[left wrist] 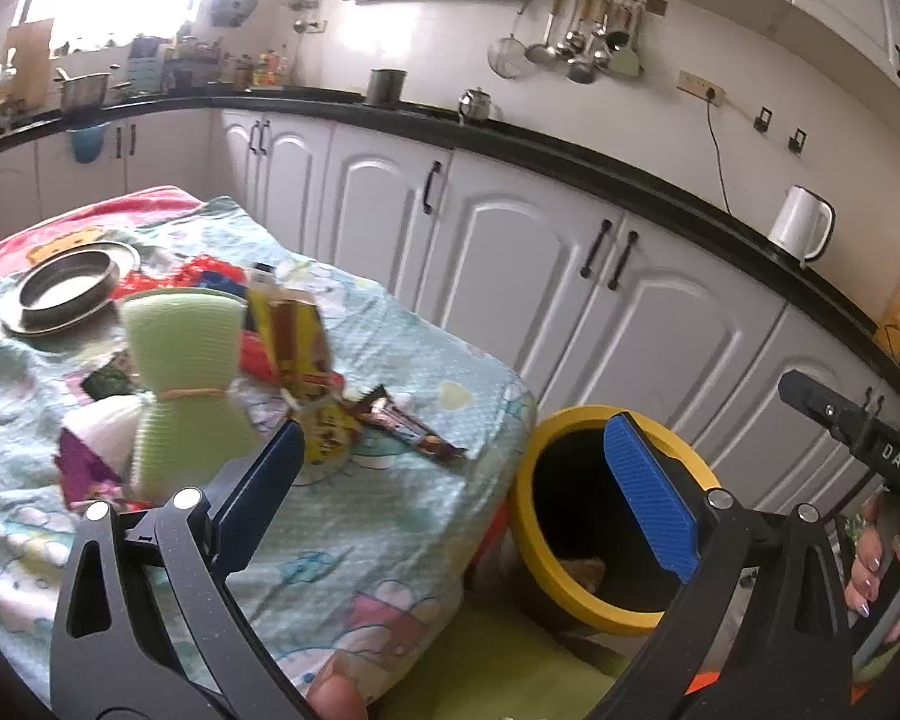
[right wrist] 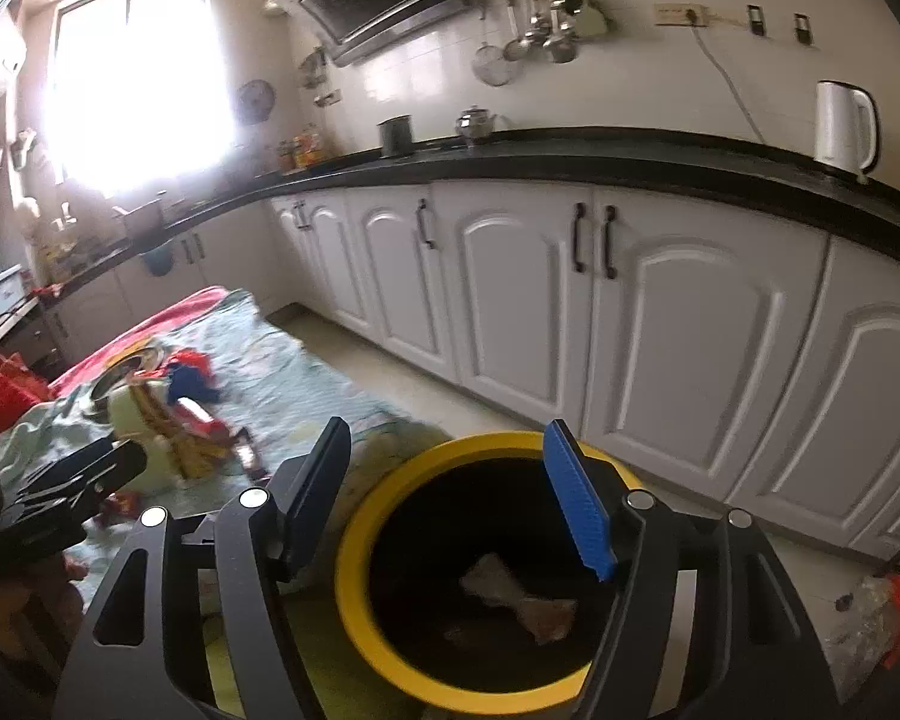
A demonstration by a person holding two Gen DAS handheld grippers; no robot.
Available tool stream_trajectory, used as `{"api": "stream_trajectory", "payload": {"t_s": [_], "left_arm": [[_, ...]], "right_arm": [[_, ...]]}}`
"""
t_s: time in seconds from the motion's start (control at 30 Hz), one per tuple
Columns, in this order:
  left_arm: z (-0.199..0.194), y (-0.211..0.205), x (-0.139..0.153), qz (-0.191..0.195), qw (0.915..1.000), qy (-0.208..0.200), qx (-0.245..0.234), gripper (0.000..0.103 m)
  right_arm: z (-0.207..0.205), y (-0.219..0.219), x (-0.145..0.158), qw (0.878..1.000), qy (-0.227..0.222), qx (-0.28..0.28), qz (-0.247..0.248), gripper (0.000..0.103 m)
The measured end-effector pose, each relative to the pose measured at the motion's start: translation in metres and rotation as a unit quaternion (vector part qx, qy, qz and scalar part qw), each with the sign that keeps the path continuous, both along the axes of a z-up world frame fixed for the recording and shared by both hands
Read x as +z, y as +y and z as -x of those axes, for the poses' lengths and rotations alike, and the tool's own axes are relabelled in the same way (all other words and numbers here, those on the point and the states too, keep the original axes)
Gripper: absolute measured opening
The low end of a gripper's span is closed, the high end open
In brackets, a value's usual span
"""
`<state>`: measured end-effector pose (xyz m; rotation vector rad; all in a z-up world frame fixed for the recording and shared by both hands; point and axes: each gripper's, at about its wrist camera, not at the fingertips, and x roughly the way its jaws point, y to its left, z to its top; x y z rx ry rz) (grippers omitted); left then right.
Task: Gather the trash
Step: 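Move both open tools back over the trash on the bed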
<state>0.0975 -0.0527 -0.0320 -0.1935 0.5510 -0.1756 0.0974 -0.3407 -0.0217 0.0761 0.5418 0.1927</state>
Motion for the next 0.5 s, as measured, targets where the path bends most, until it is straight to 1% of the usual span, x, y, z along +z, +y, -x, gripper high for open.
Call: {"api": "stream_trajectory", "payload": {"t_s": [0.5], "left_arm": [[0.018,0.046,0.008,0.007,0.9984,-0.017,0.053,0.092]], "right_arm": [[0.004,0.062,0.004,0.997,0.004,0.08,0.009,0.065]]}}
